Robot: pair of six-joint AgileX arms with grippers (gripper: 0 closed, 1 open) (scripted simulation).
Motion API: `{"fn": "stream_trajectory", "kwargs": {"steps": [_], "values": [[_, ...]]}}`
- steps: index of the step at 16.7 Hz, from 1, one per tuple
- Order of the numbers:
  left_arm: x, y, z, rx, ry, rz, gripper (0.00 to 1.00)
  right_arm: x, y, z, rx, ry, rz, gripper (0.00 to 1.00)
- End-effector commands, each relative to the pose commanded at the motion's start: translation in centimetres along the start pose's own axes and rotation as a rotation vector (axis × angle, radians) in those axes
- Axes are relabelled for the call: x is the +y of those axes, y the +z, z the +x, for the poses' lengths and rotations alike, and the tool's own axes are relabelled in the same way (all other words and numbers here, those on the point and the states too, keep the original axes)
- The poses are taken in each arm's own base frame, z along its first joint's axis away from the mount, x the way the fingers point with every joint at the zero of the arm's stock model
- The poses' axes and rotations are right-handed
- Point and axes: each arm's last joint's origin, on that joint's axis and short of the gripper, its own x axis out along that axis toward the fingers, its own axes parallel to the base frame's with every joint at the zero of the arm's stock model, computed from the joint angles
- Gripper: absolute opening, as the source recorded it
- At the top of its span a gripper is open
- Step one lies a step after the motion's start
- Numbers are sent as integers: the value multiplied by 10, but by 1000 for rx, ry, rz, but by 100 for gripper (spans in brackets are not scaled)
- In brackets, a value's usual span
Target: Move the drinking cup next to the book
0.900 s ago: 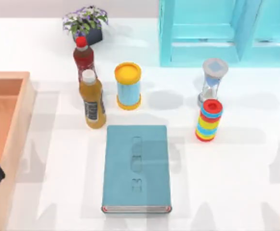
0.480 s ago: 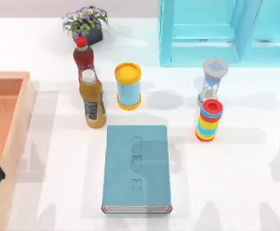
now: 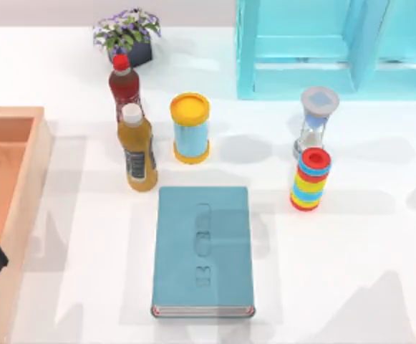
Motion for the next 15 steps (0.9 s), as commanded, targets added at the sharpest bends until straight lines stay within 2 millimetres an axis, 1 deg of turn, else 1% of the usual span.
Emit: {"fn": "stream_trajectory", "kwargs": {"steps": [3,5,7,10,12,15], "values": [[0,0,0,0,0,0,100,-34,21,24,175,153,-242,100],[0,0,0,0,0,0,100,-56,30,46,264,283,-393,100],[0,0,0,0,0,0,100,-76,34,71,324,425,-528,100],[0,0,0,0,0,0,100,-100,32,110,363,637,-692,100],[0,0,0,0,0,0,100,-112,27,133,362,759,-772,100],[0,0,0,0,0,0,100,-122,18,157,343,890,-849,100]]}}
